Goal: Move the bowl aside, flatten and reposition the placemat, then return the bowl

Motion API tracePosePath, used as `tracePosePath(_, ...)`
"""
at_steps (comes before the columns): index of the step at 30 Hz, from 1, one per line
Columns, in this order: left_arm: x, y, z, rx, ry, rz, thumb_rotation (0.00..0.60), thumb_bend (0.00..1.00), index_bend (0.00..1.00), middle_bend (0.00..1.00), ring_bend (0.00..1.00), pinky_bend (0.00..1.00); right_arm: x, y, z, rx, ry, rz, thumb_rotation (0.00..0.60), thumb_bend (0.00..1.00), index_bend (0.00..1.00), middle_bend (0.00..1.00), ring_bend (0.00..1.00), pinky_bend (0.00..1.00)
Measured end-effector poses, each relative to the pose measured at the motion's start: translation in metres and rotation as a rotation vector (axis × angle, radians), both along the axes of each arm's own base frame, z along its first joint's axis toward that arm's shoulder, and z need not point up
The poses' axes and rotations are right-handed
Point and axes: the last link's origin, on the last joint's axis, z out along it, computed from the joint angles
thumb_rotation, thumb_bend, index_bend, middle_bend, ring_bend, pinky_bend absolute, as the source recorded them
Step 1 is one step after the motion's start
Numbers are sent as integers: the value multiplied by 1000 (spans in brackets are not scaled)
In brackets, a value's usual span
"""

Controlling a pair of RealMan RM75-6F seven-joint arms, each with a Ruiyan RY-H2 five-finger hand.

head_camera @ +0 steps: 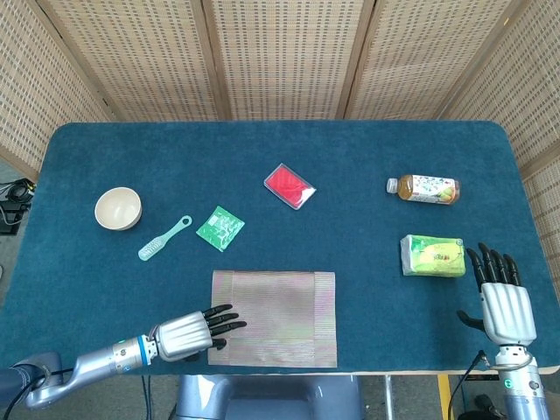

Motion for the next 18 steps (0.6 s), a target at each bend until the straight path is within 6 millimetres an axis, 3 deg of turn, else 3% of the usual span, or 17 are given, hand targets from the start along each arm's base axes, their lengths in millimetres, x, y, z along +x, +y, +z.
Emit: tracePosePath(18,6,-2,-20,-18,16,-5,600,232,421,0,0,0,-1,0,0,1,-2,-4,600,0,0,0,0,0)
